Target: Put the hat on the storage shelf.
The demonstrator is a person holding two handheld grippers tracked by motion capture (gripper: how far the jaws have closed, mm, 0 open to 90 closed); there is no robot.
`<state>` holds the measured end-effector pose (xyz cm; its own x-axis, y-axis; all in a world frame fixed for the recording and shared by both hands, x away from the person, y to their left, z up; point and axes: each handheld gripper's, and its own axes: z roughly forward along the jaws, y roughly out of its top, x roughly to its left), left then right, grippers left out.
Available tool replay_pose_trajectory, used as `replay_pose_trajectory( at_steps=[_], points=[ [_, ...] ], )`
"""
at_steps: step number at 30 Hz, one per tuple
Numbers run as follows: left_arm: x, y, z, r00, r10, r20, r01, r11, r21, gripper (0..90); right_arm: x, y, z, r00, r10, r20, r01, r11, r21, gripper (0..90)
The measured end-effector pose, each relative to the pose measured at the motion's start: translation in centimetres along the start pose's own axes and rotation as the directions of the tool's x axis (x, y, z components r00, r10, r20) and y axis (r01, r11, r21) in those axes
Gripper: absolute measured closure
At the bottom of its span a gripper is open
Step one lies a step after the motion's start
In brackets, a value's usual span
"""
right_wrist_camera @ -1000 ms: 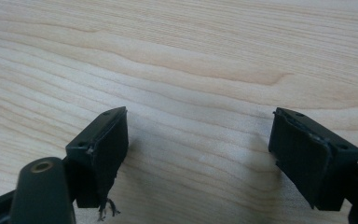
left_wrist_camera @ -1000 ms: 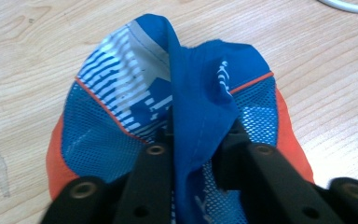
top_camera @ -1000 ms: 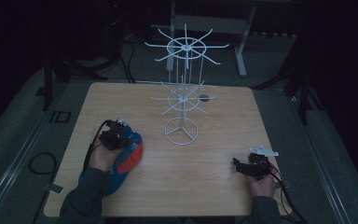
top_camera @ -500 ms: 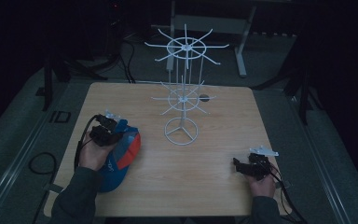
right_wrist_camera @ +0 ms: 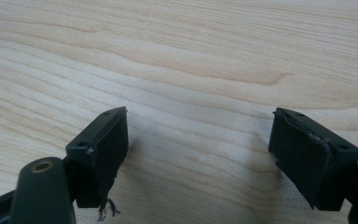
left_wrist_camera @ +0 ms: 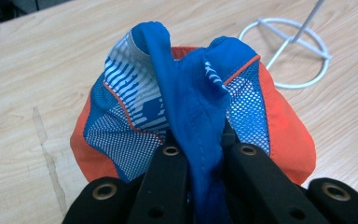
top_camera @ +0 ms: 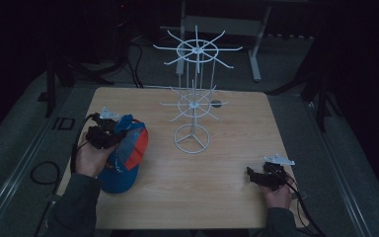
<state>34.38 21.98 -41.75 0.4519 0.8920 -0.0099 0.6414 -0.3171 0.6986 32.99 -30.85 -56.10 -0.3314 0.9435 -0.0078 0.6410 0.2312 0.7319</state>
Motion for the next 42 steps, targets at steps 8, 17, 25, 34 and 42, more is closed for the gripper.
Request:
replay_pose_trajectory(
  at_steps=[8, 17, 25, 34, 42],
  points=[
    [0.1, 0.6, -1.2, 0.9999, 0.005, 0.01, -0.004, 0.9982, -0.06, 88.8, 0.0, 0.0, 0.0, 1.0, 0.003, -0.001, -0.003, 1.0, 0.002, 19.6],
    [0.7, 1.3, -2.5, 0.999, 0.017, 0.041, -0.012, 0.9924, -0.123, 88.8, 0.0, 0.0, 0.0, 1.0, 0.002, 0.0, -0.002, 1.0, -0.001, 19.6],
    [1.0, 1.8, -3.4, 0.9995, 0.014, 0.029, -0.009, 0.988, -0.154, 88.8, 0.0, 0.0, 0.0, 1.0, 0.002, 0.0, -0.002, 1.0, 0.0, 19.6],
    [1.2, 2.7, -4.2, 0.9994, 0.022, 0.025, -0.017, 0.9832, -0.182, 88.8, 0.0, 0.0, 0.0, 1.0, 0.004, 0.0, -0.004, 1.0, 0.0, 19.6],
    [1.5, 3.4, -5.0, 0.9991, 0.028, 0.032, -0.02, 0.975, -0.221, 88.8, 0.0, 0.0, 0.0, 1.0, 0.004, 0.0, -0.004, 1.0, 0.0, 19.7]
  ],
)
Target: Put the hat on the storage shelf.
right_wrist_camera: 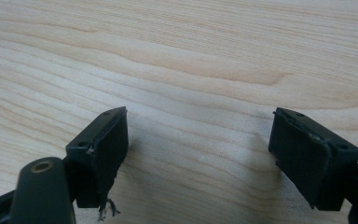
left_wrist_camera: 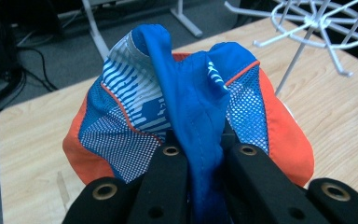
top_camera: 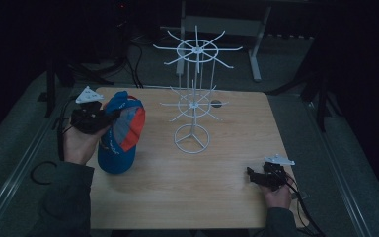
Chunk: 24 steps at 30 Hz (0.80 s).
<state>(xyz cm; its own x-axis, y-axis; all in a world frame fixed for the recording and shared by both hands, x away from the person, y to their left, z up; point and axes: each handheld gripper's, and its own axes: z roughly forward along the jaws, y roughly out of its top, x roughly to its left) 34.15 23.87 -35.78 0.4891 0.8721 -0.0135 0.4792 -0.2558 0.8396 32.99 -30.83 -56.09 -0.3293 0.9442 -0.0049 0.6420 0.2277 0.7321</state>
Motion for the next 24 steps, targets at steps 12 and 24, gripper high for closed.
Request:
replay_pose_trajectory(
  at_steps=[12, 24],
  points=[
    [0.0, 2.0, -0.8, 0.9993, 0.038, -0.005, -0.039, 0.9976, -0.058, 88.7, 0.0, 0.0, 0.0, 1.0, 0.0, 0.0, 0.0, 1.0, 0.001, 19.6],
    [0.4, 3.0, -1.5, 0.9987, 0.048, -0.019, -0.049, 0.9942, -0.096, 88.8, 0.0, 0.0, 0.0, 1.0, 0.0, 0.0, 0.0, 1.0, 0.001, 19.6]
  ],
)
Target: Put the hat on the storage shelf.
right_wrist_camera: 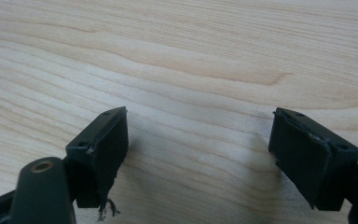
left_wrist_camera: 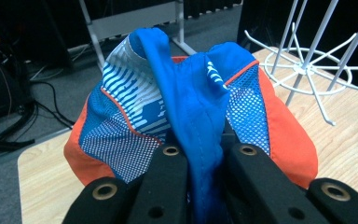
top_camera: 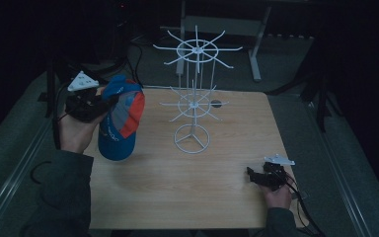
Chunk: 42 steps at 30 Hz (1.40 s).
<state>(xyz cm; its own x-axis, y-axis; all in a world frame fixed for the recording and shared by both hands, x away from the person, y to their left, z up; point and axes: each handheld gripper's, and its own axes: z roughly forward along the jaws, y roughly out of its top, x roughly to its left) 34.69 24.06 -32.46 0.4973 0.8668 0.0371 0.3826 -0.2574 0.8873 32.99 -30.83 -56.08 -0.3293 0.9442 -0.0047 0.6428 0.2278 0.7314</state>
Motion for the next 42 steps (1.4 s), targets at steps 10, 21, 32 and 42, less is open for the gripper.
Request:
replay_pose_trajectory(
  at_steps=[10, 21, 32, 42],
  points=[
    [-0.2, 1.1, -0.3, 0.9999, 0.009, 0.005, -0.009, 0.9997, -0.023, 88.7, 0.0, 0.0, 0.0, 1.0, 0.0, 0.0, 0.0, 1.0, 0.0, 19.7],
    [-0.2, 2.6, -0.7, 0.9997, 0.023, 0.0, -0.023, 0.9991, -0.035, 88.7, 0.0, 0.0, 0.0, 1.0, 0.001, 0.0, -0.001, 1.0, 0.0, 19.6],
    [0.0, 3.6, -1.0, 0.9997, 0.026, 0.0, -0.026, 0.9984, -0.049, 88.7, 0.0, 0.0, 0.0, 1.0, 0.001, 0.0, -0.001, 1.0, 0.0, 19.6],
    [0.3, 4.3, -1.1, 0.9995, 0.025, 0.02, -0.024, 0.9981, -0.057, 88.7, 0.0, 0.0, 0.0, 1.0, 0.0, 0.0, 0.0, 1.0, 0.0, 19.6]
  ],
)
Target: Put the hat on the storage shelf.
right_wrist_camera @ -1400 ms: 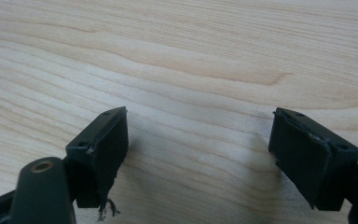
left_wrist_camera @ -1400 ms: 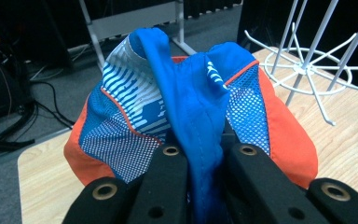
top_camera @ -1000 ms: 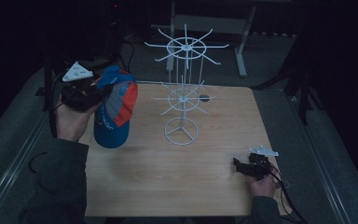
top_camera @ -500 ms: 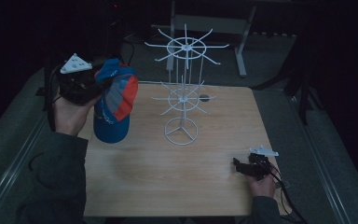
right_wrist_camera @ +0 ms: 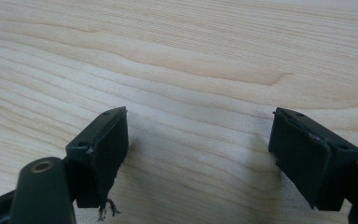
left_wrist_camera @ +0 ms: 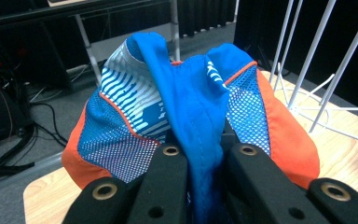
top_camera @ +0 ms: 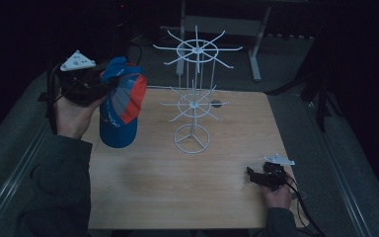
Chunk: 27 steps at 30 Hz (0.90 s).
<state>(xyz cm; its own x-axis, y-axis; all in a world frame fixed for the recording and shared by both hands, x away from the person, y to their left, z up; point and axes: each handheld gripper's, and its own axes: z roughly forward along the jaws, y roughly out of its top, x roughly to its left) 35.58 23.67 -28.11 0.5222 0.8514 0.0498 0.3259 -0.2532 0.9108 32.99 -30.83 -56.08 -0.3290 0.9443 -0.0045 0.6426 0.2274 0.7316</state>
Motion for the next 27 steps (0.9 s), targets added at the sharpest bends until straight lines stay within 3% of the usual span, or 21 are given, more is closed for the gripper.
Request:
replay_pose_trajectory(
  at_steps=[12, 27],
  points=[
    [0.7, 0.3, 0.2, 0.9983, -0.045, 0.036, 0.046, 0.9986, -0.027, 88.7, 0.0, 0.0, 0.0, 1.0, -0.001, 0.0, 0.001, 1.0, -0.001, 19.6],
    [0.9, 1.1, 0.0, 0.9976, -0.051, 0.047, 0.054, 0.9975, -0.047, 88.7, 0.0, 0.0, 0.0, 1.0, -0.001, 0.0, 0.001, 1.0, 0.0, 19.6]
  ],
)
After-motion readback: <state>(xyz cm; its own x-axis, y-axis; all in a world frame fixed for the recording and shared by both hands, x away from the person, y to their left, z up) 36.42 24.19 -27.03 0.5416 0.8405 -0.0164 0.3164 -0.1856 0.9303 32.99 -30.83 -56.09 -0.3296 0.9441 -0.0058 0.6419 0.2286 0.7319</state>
